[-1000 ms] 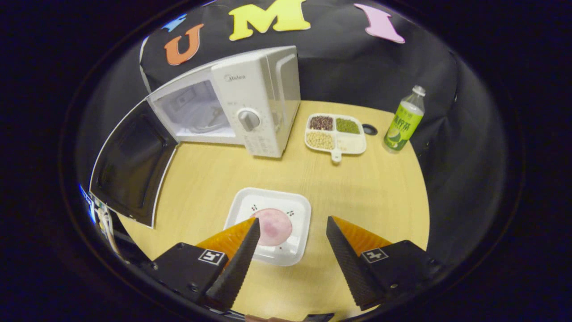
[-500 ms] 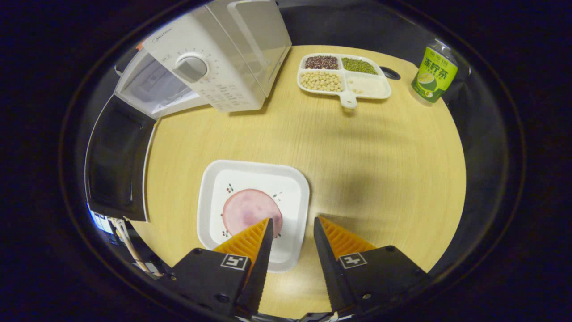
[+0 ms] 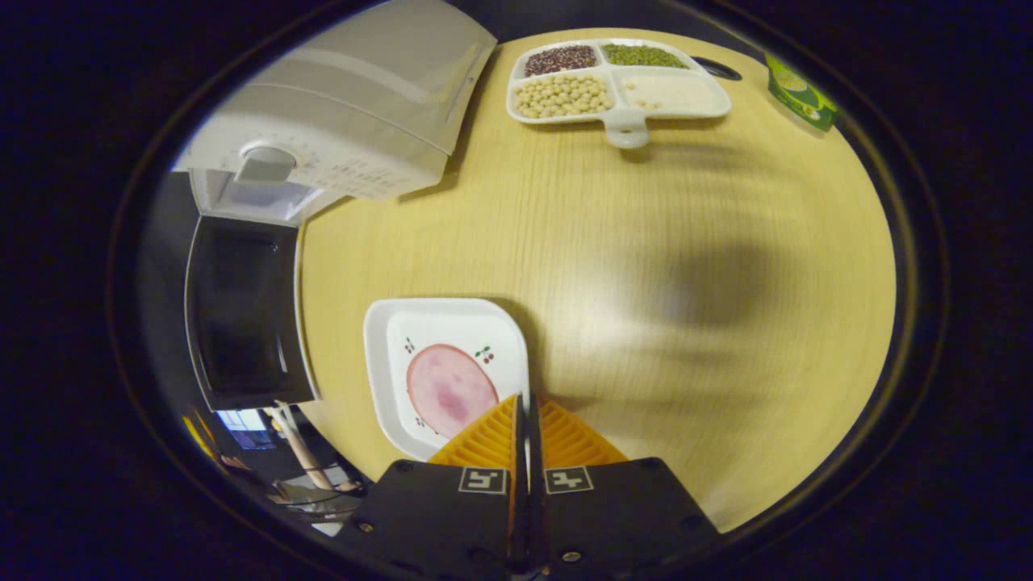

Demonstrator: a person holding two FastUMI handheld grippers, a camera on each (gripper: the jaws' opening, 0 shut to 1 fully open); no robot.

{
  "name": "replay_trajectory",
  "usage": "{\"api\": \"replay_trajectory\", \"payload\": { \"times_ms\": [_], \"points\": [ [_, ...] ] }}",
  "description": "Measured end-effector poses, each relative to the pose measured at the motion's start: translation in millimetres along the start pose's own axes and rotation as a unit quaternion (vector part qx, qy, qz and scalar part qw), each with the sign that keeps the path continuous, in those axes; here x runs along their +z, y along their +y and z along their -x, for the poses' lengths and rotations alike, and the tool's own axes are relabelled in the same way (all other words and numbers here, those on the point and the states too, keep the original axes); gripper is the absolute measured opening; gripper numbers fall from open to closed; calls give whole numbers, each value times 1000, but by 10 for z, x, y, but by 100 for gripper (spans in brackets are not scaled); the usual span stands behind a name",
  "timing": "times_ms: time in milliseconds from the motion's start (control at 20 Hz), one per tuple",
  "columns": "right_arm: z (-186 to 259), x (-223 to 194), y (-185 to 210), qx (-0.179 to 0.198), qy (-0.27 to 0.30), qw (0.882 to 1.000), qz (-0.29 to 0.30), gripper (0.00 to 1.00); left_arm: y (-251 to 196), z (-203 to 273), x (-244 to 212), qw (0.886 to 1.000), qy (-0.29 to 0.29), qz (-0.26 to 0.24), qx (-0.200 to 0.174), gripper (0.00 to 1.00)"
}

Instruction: Open the microwave oven with the left hand, put the food in, and close the microwave oven.

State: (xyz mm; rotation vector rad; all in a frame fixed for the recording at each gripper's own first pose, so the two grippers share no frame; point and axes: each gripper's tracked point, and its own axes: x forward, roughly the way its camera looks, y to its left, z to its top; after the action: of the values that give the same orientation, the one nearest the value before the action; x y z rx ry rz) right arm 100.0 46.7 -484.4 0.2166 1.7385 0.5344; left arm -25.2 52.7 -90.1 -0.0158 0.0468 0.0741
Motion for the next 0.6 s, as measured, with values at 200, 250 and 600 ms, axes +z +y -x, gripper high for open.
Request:
{"api": "replay_trajectory", "payload": {
  "times_ms": [200, 250, 600],
  "points": [
    [44, -35, 9, 52, -20, 998, -15, 4, 9, 71, 108, 1000, -11, 3, 3, 95],
    [38, -64, 12, 58, -23, 998, -25, 4, -3, 88, 111, 1000, -12, 1, 2, 95],
    [128, -222, 358, 97, -69, 991, -63, 4, -127, 112, 138, 1000, -25, -8, -14, 95]
  ]
}}
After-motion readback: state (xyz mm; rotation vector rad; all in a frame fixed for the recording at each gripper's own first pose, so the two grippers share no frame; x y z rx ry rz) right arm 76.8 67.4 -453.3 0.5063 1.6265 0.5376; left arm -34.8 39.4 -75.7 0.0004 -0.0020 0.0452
